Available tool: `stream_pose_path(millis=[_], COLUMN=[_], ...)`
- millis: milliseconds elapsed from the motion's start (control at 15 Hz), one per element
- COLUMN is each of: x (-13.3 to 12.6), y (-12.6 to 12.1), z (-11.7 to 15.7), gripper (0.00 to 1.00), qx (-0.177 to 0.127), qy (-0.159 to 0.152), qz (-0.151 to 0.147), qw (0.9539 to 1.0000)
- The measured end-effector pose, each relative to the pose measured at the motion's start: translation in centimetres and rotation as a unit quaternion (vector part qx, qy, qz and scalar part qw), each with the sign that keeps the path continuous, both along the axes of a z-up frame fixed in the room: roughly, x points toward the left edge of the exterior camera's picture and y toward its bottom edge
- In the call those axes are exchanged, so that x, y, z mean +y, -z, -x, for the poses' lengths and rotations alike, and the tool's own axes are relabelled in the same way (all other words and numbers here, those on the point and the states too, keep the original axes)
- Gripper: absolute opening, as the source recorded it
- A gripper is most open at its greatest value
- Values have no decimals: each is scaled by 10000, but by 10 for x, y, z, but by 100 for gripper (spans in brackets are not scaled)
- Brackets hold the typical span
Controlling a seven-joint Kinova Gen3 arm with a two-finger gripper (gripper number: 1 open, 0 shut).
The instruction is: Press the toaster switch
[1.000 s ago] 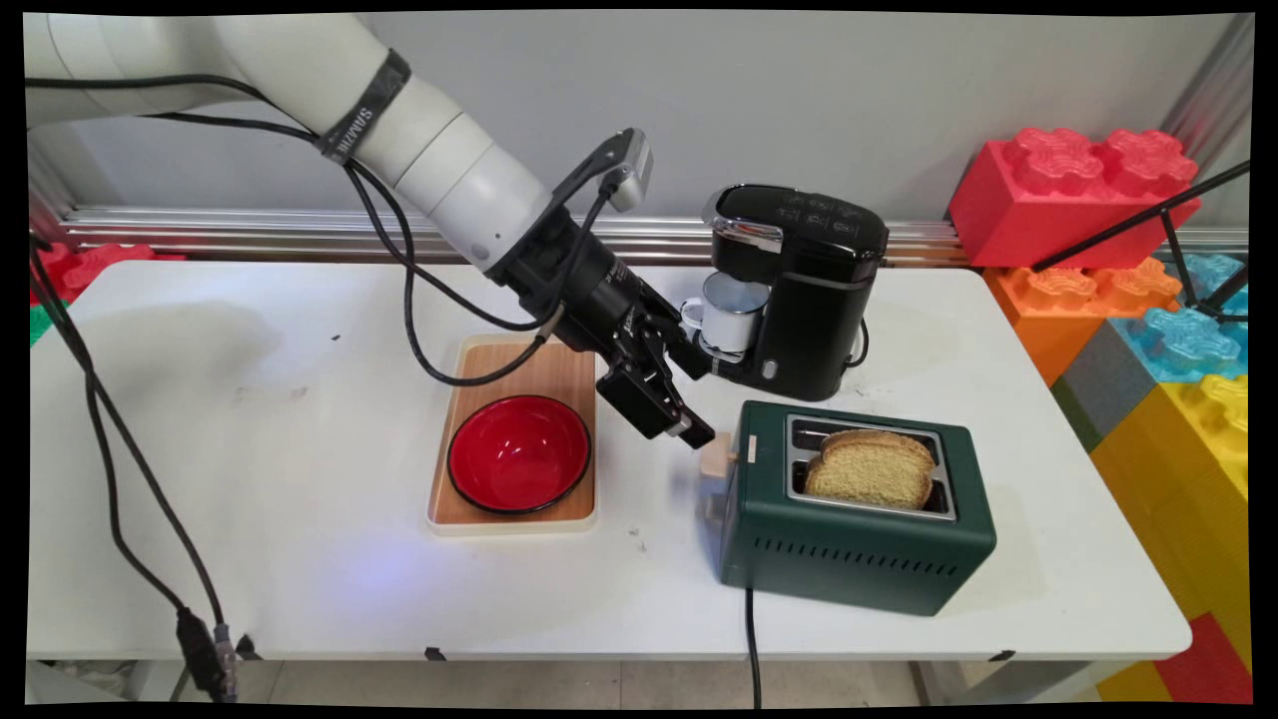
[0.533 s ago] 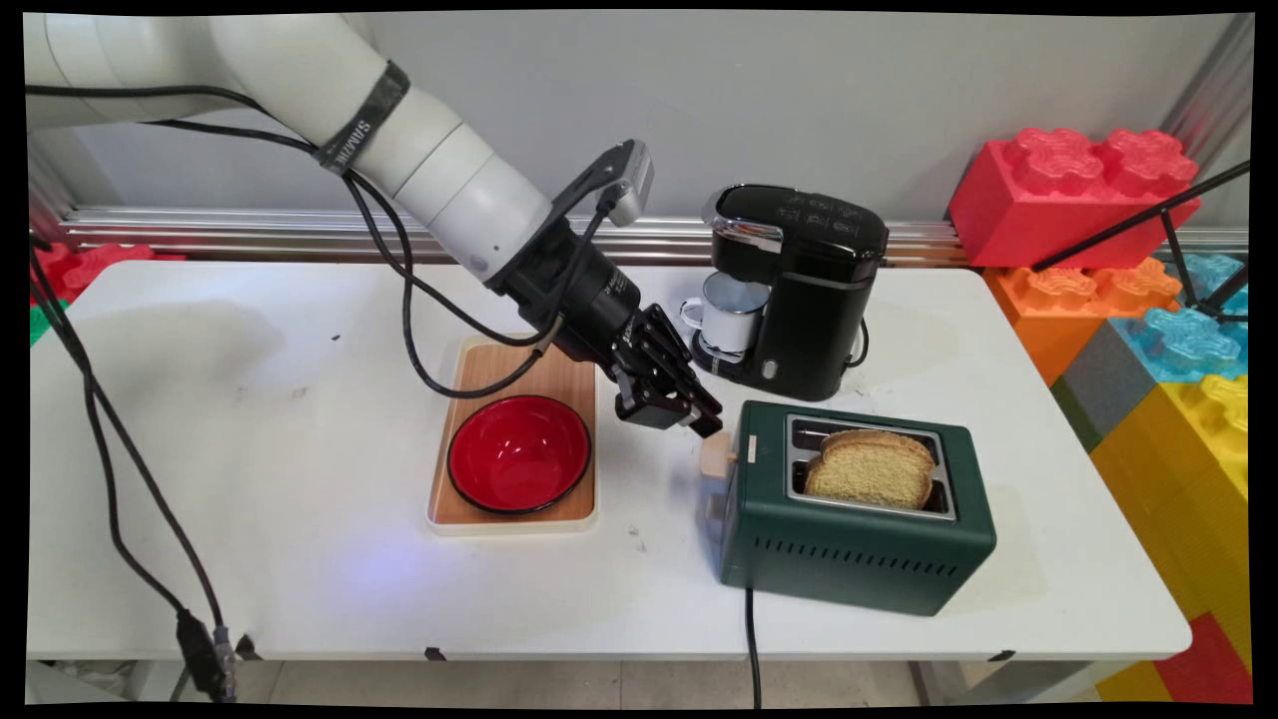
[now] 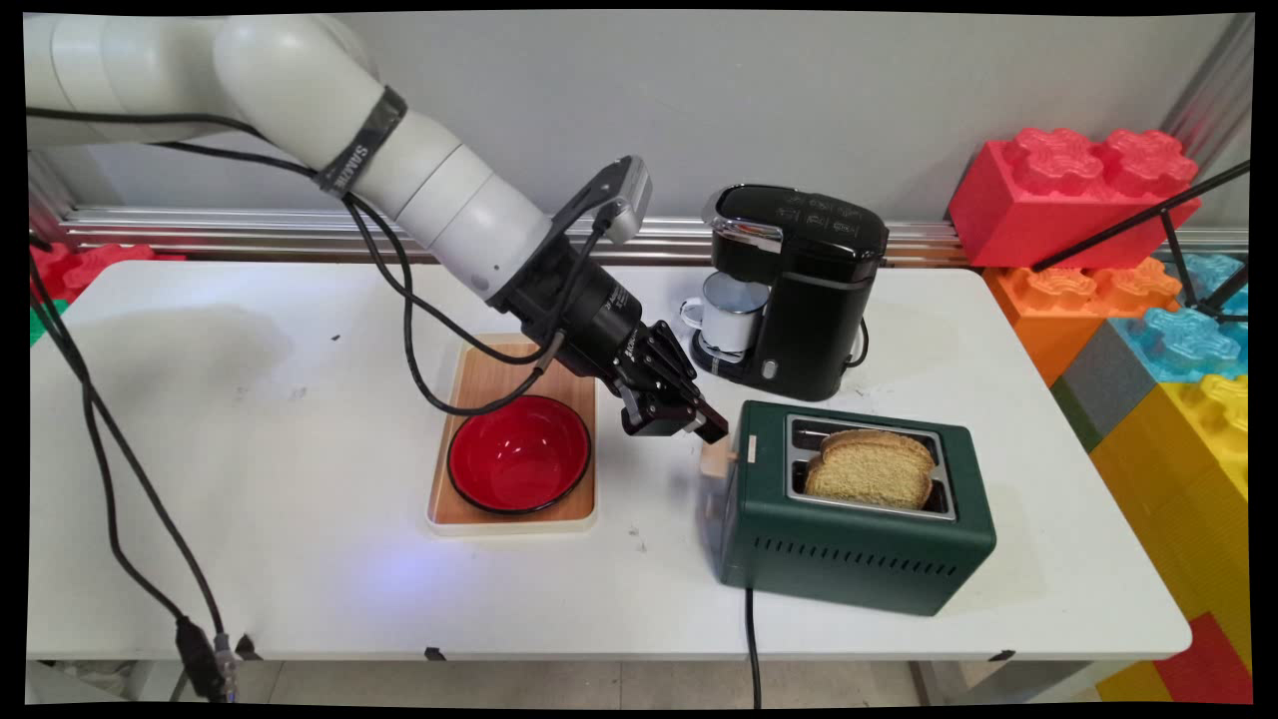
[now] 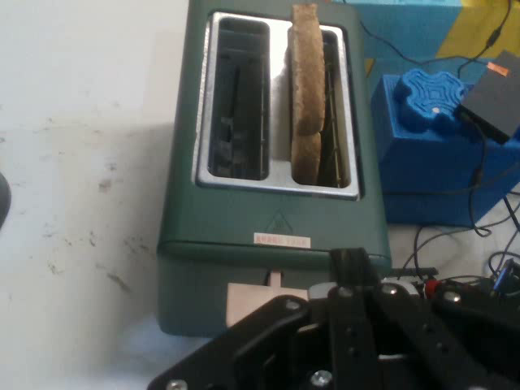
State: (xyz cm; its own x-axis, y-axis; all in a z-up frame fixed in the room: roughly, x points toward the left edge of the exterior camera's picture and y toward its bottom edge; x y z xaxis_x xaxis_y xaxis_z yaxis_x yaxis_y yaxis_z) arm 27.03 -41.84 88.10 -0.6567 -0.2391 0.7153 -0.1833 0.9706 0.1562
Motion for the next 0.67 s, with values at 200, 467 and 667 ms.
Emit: stream_pose_path(millis=[200, 467, 667], x=[3, 4, 4], y=[9, 22, 31], z=[-3, -7, -10], gripper=[0, 0, 0], qx=[81, 187, 267], qy=[-39, -95, -115], qz=[67, 196, 301], qw=[9999, 9996, 9991])
